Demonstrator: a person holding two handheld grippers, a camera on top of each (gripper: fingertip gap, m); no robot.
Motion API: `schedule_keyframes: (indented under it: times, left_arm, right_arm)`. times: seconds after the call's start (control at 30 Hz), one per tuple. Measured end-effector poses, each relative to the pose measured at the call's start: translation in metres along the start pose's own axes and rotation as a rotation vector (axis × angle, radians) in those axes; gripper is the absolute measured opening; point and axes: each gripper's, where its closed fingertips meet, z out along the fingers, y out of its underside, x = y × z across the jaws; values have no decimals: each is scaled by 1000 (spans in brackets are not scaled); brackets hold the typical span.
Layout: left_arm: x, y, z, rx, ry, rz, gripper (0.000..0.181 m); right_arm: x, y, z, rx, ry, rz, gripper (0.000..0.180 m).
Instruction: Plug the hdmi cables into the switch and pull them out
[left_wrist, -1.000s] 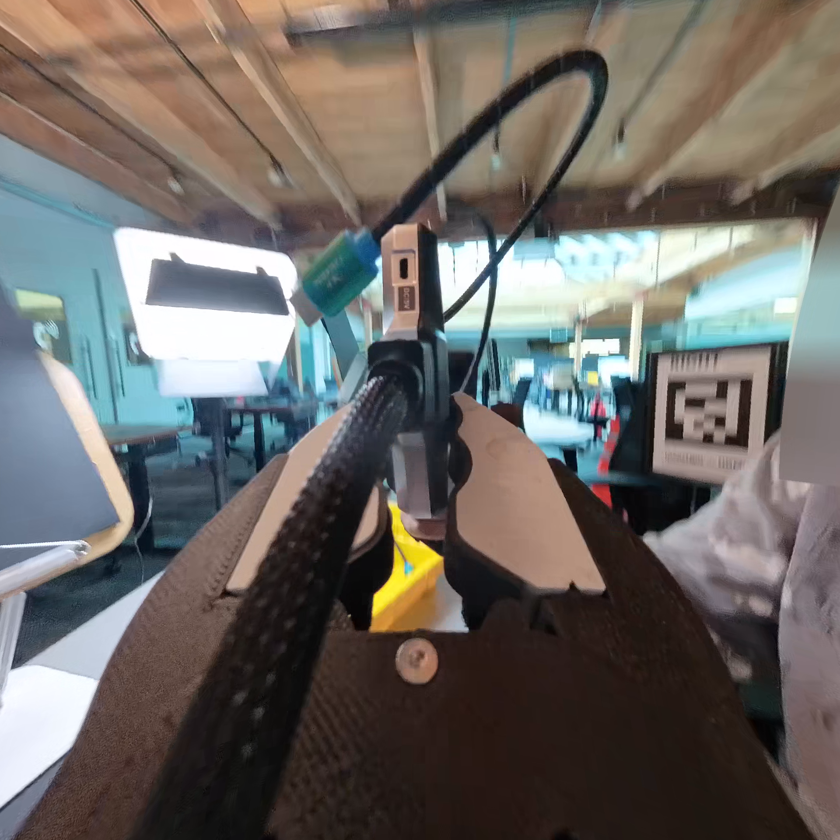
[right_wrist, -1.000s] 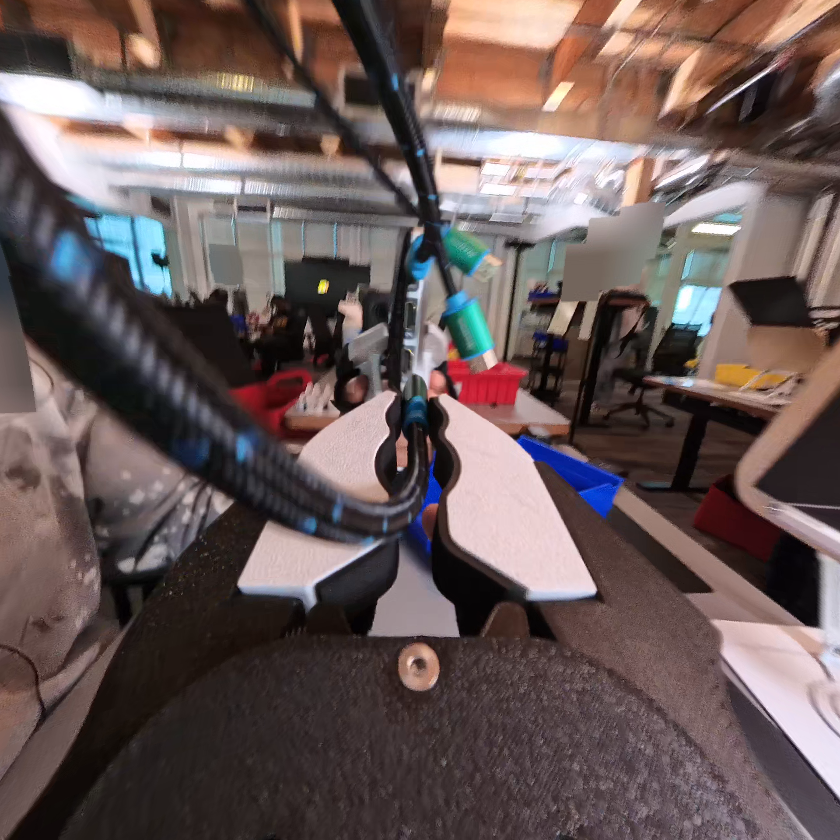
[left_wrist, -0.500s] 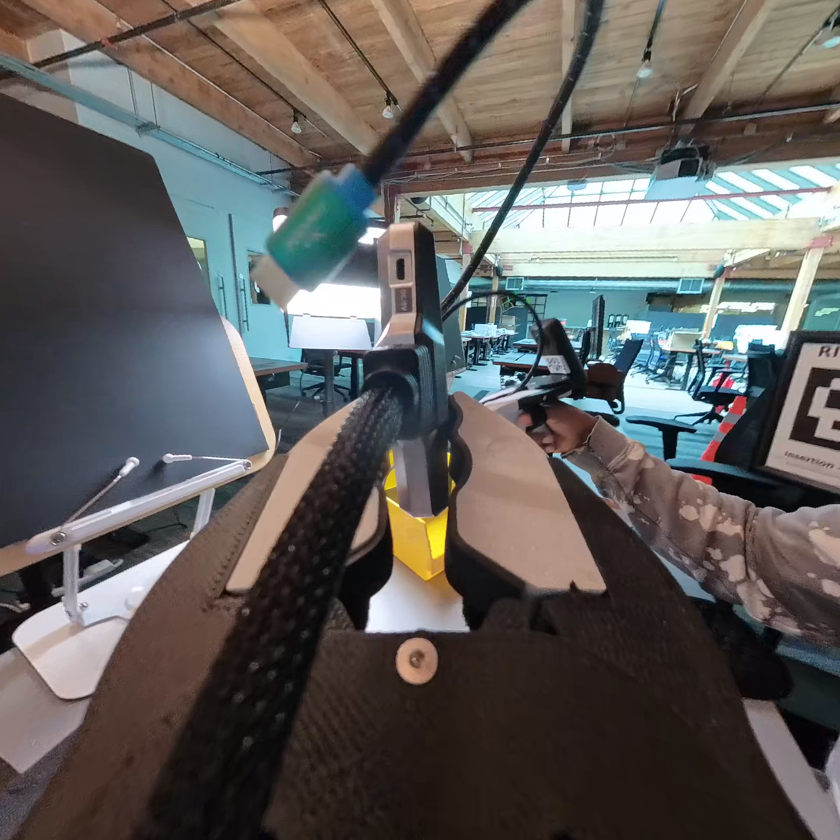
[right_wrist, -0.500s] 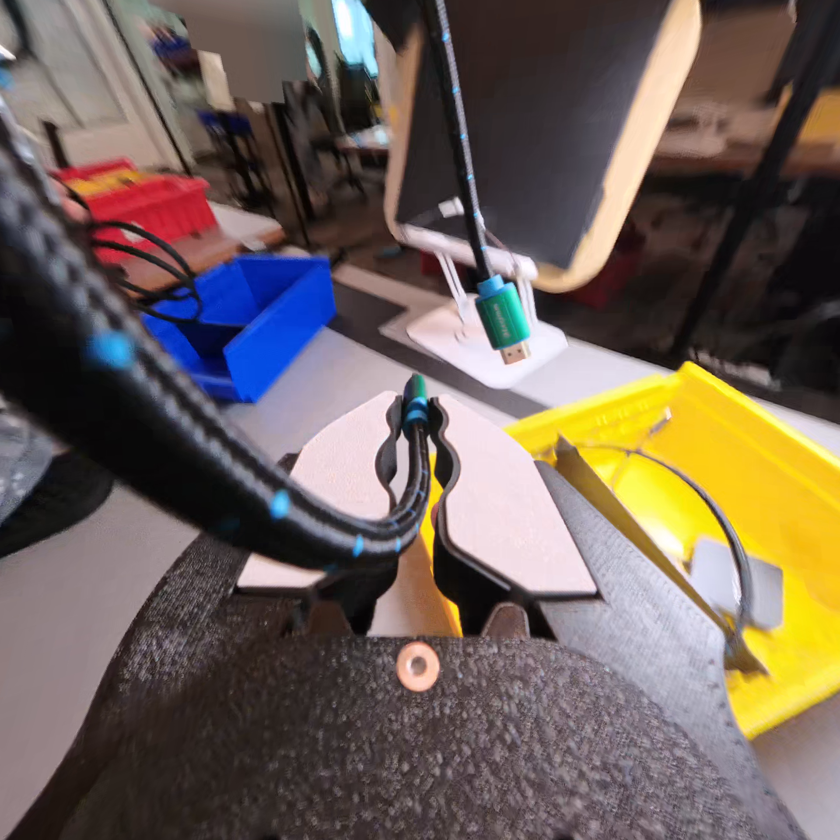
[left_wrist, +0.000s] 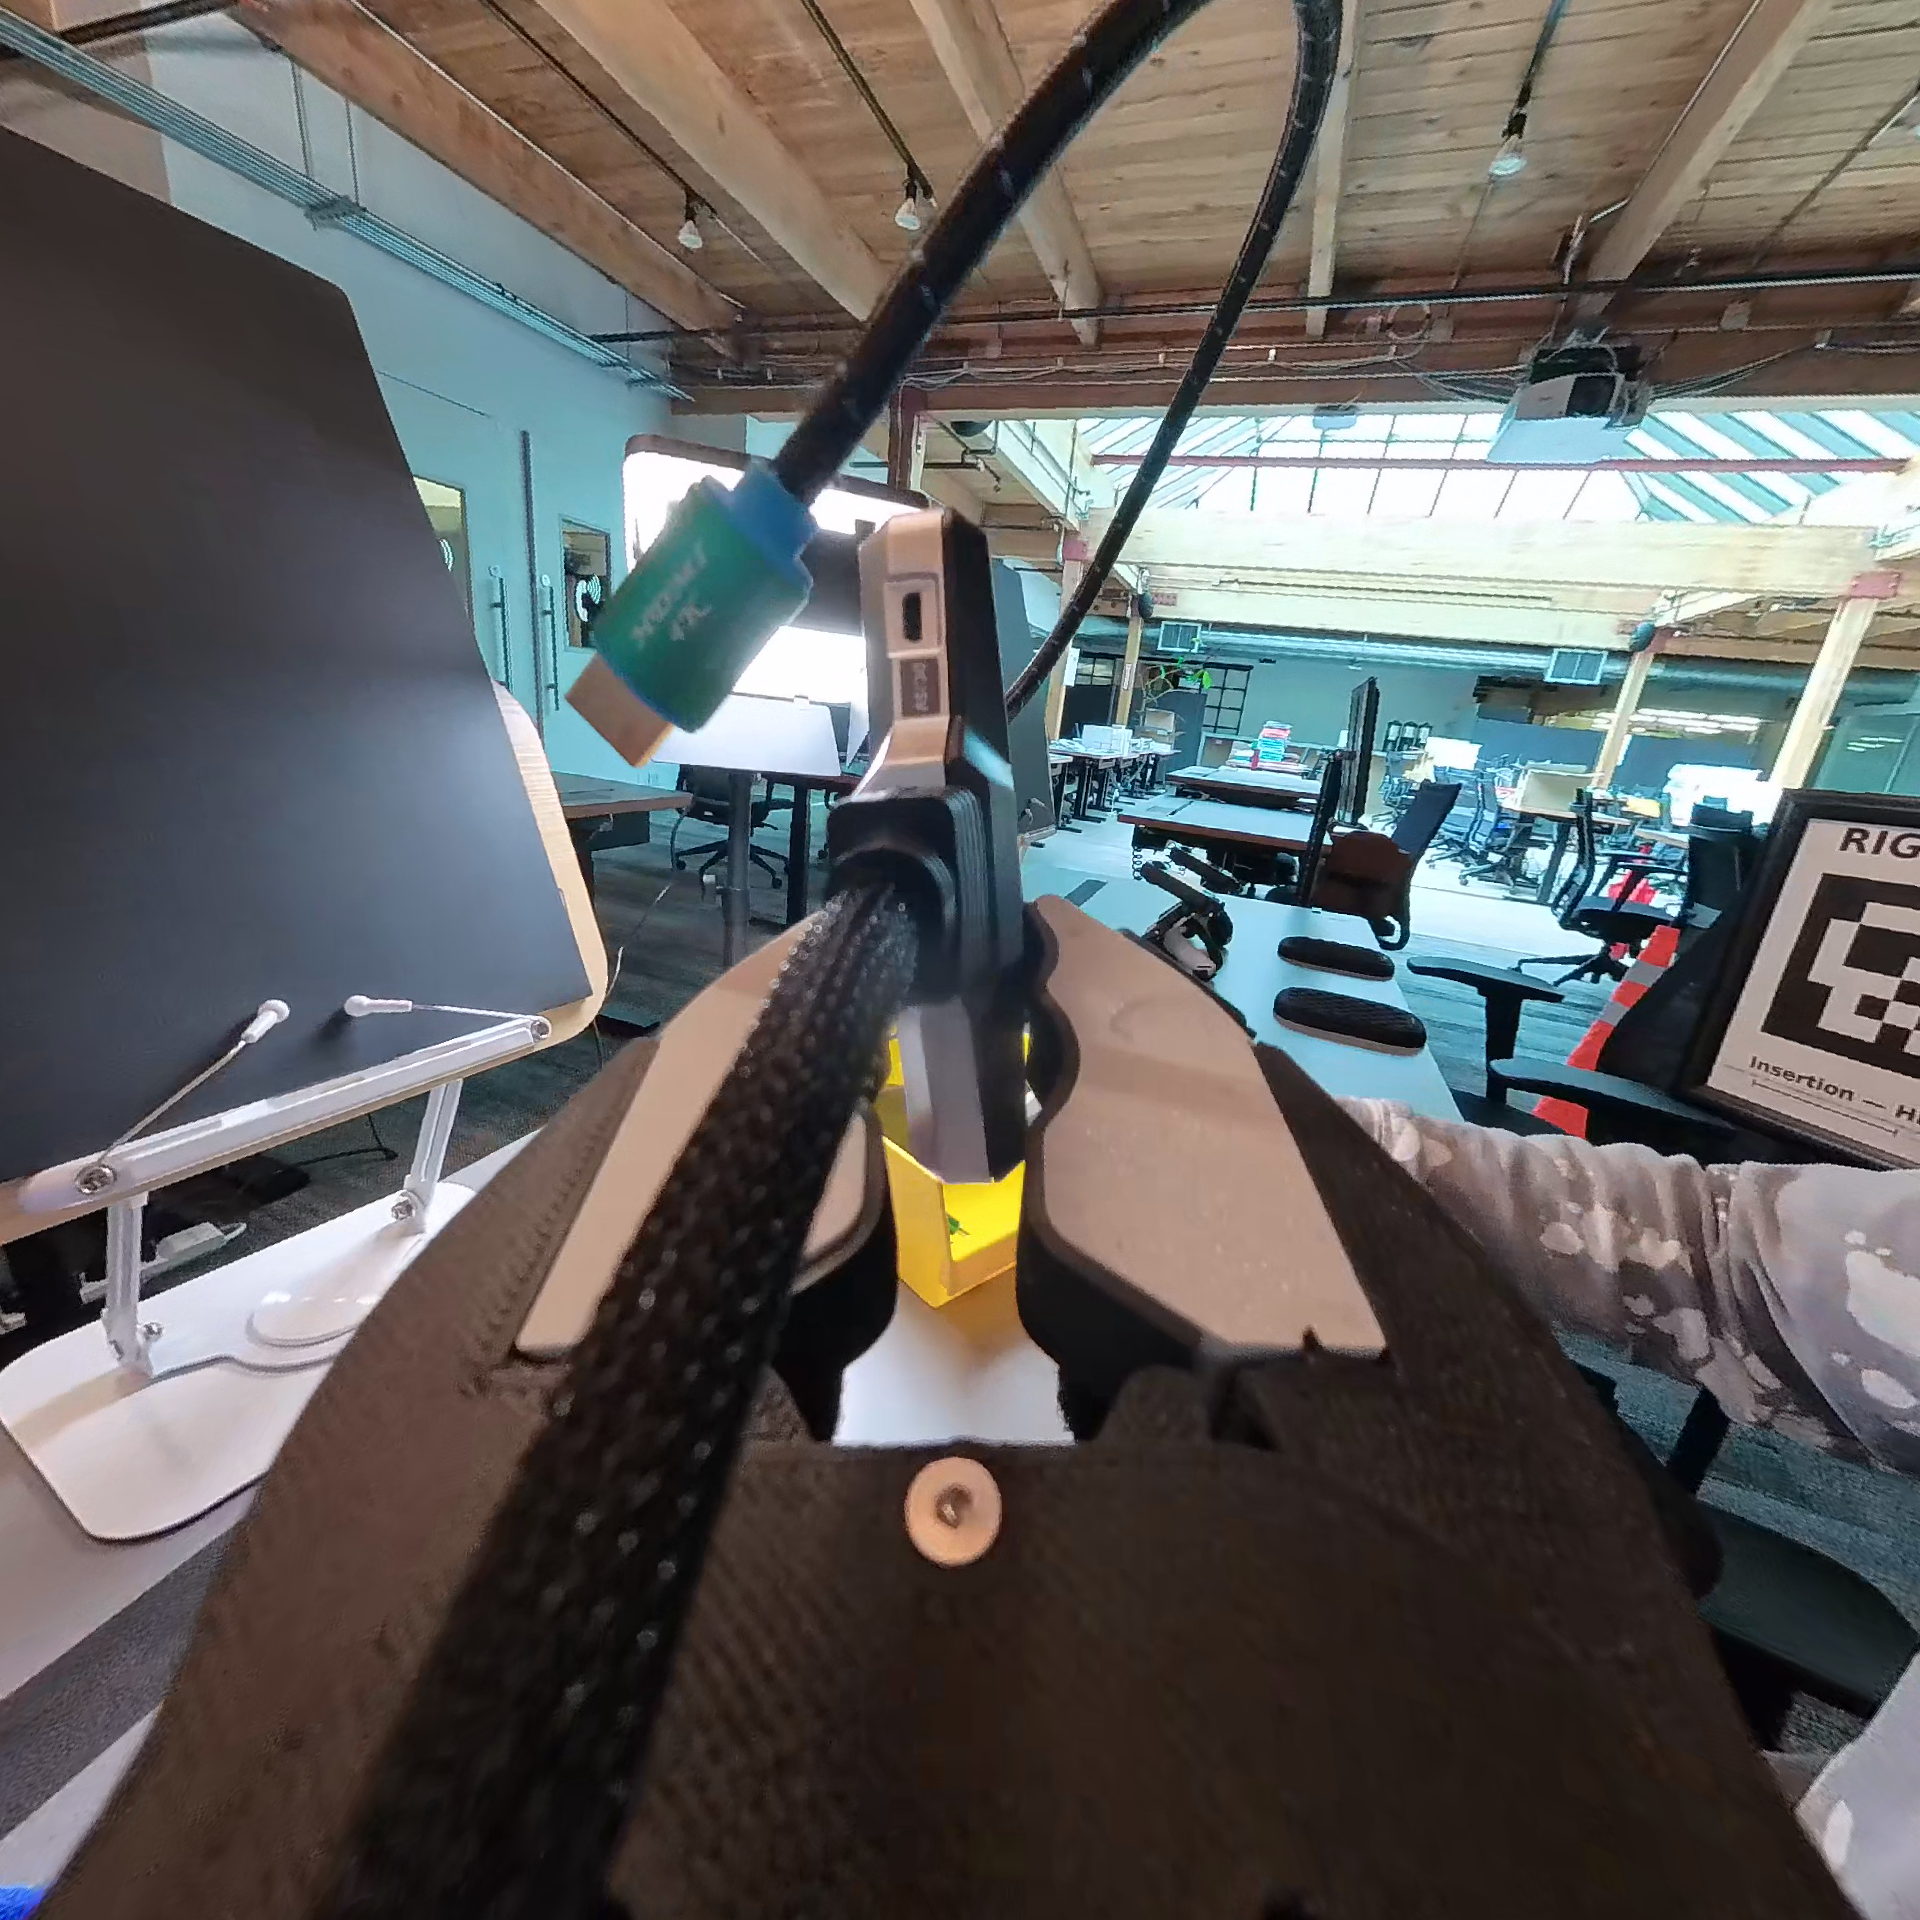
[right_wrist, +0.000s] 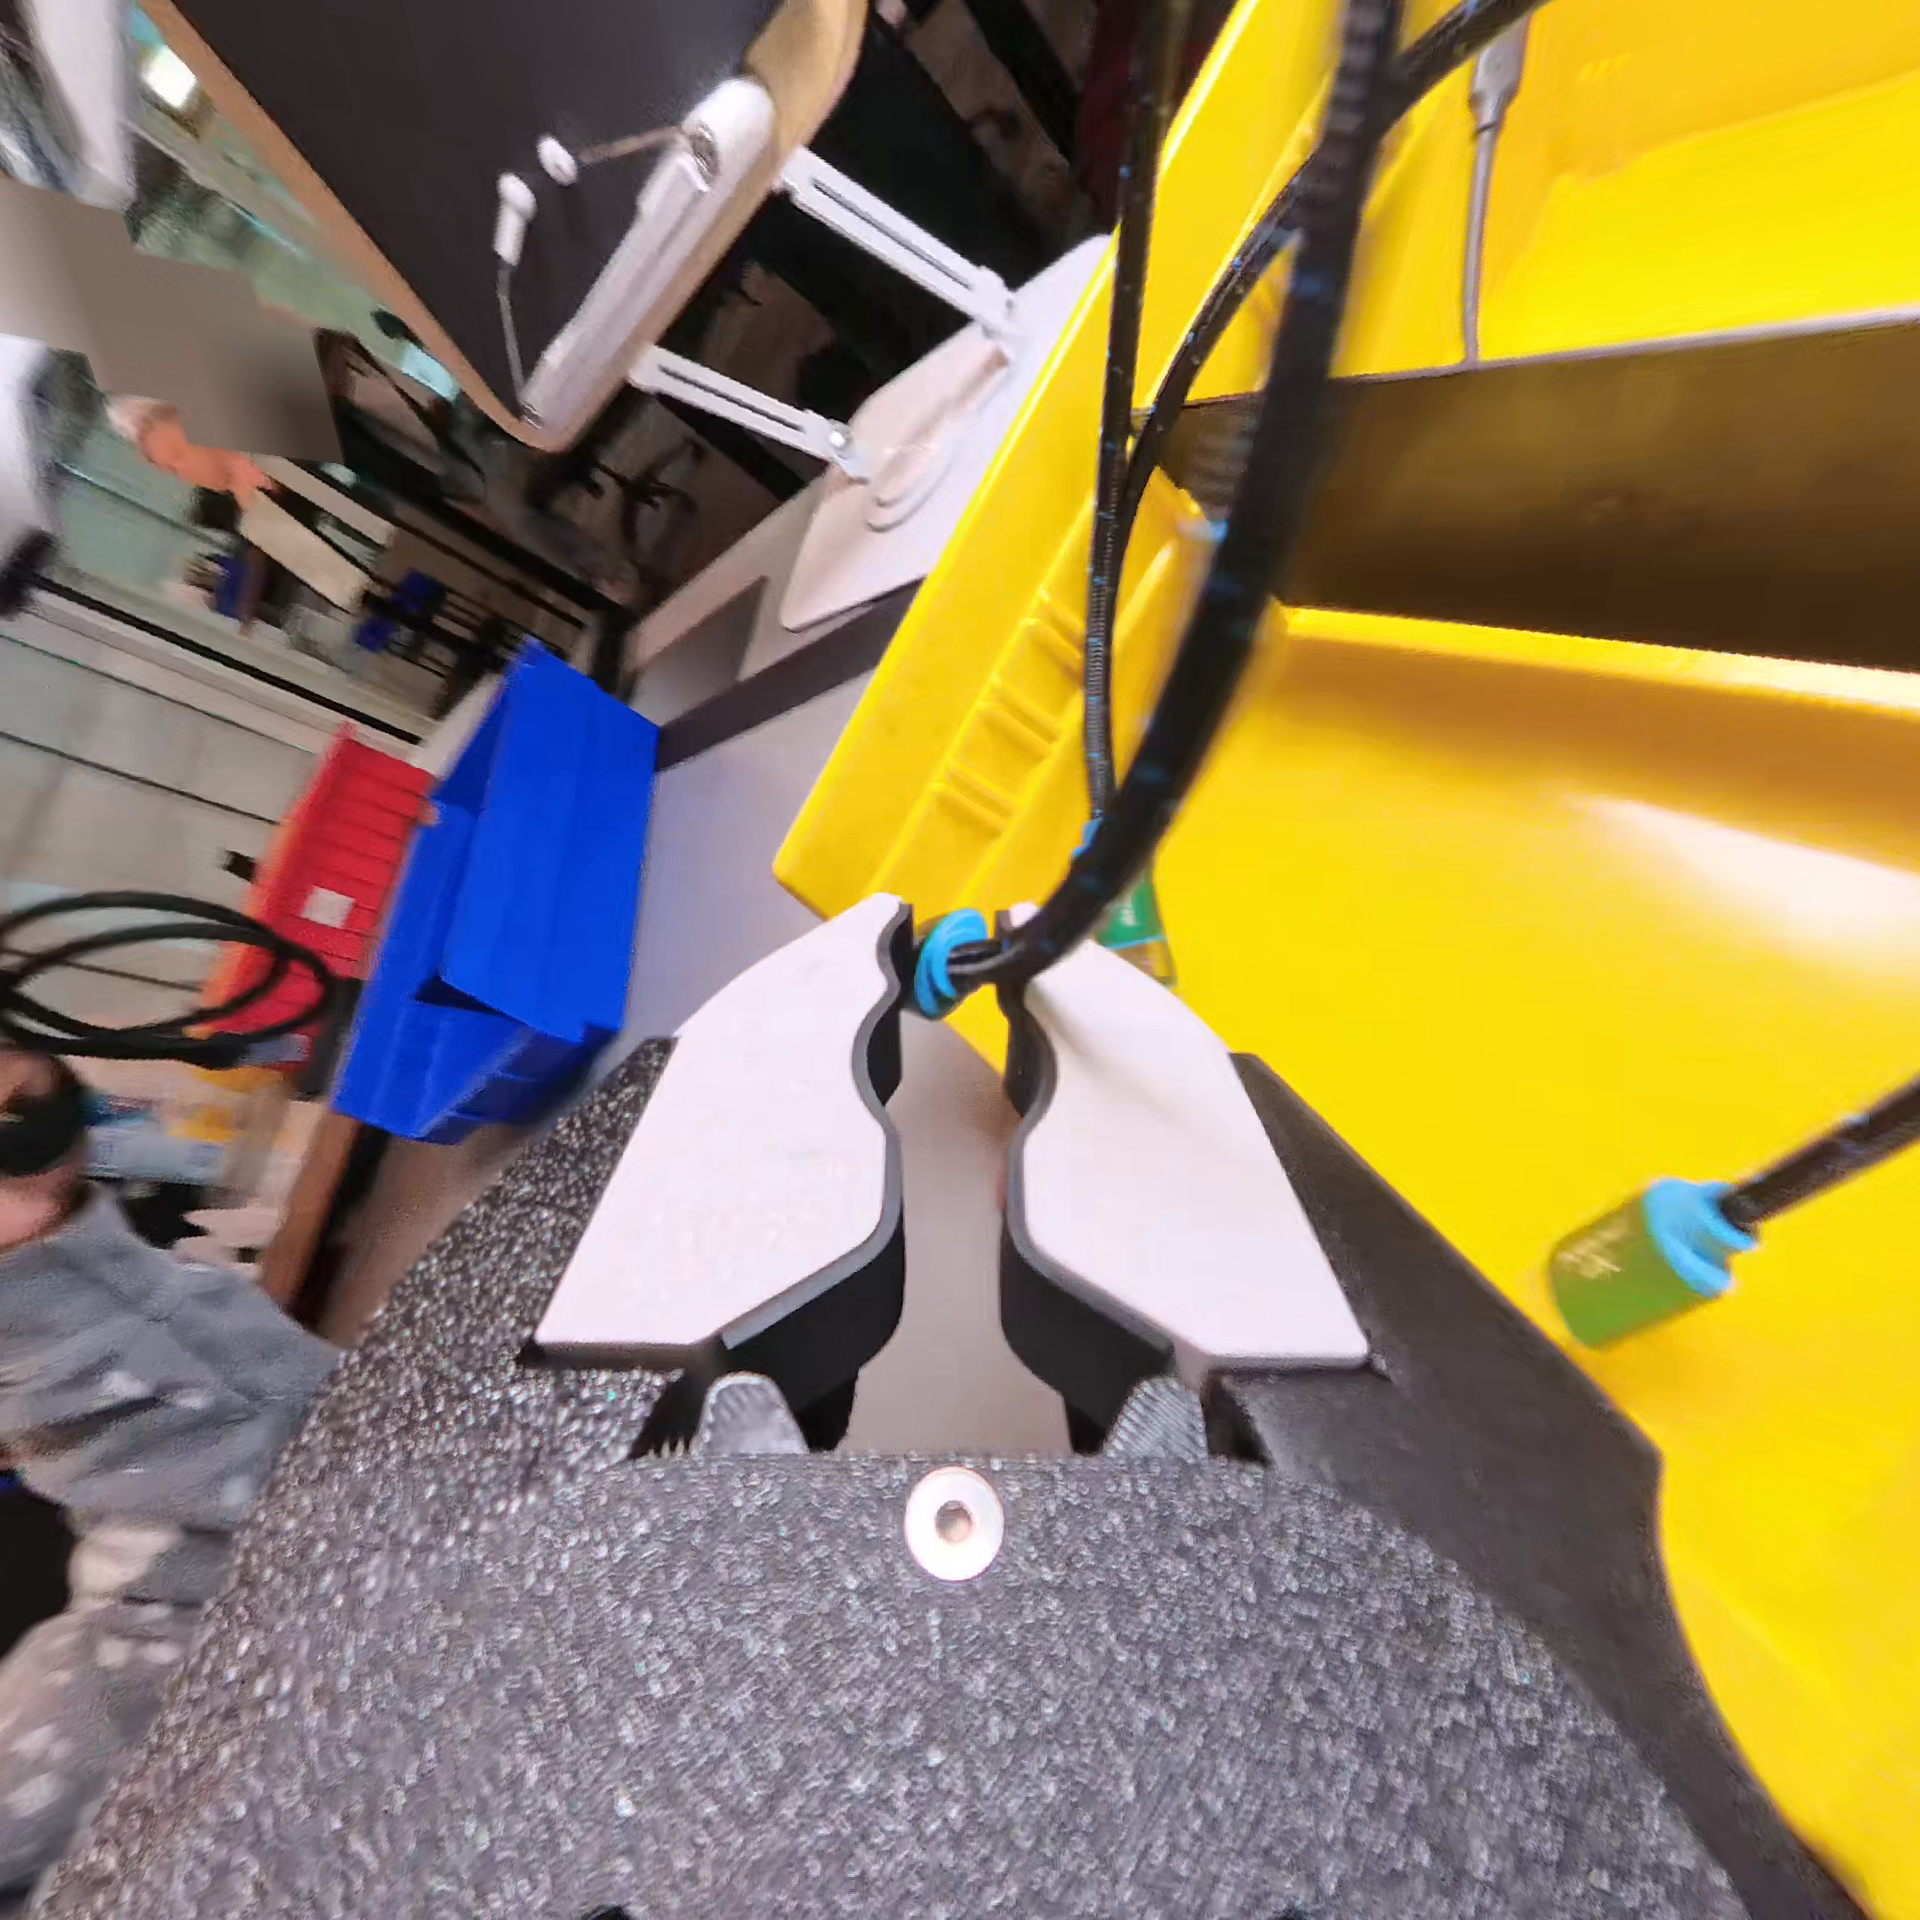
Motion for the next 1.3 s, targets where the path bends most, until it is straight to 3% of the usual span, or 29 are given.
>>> schedule_keyframes:
  times: [0.17, 0.3, 0.4, 0.47, 0.67, 0.83, 0.97, 1.07, 1.3]
  left_arm:
    - [-4, 5, 5, -19, -6, -27, 23]
    - [-6, 14, 11, -33, 9, -63, 22]
    - [-3, 18, 16, -26, 46, -103, 22]
    - [0, 20, 19, -17, 73, -132, 22]
    - [19, 32, 37, 21, 199, -214, 23]
    - [43, 40, 51, 69, 329, -251, 21]
    - [49, 48, 55, 32, 347, -215, 23]
    - [46, 58, 58, -17, 328, -184, 23]
    - [43, 77, 64, -45, 346, -173, 24]
  right_arm:
    - [17, -8, -46, -52, 344, -367, 39]
    - [16, -38, -92, 26, 616, -629, 44]
    - [-2, -58, -110, 94, 683, -711, 47]
    - [-33, -63, -101, 163, 547, -729, 42]
    - [-200, -13, -39, 214, -335, -664, 38]
    - [-300, 3, -22, 264, -749, -614, 42]
    - [-329, -1, -21, 336, -881, -589, 37]
    - [-328, -1, -25, 392, -940, -595, 12]
    - [-310, 3, -23, 344, -970, -590, 11]
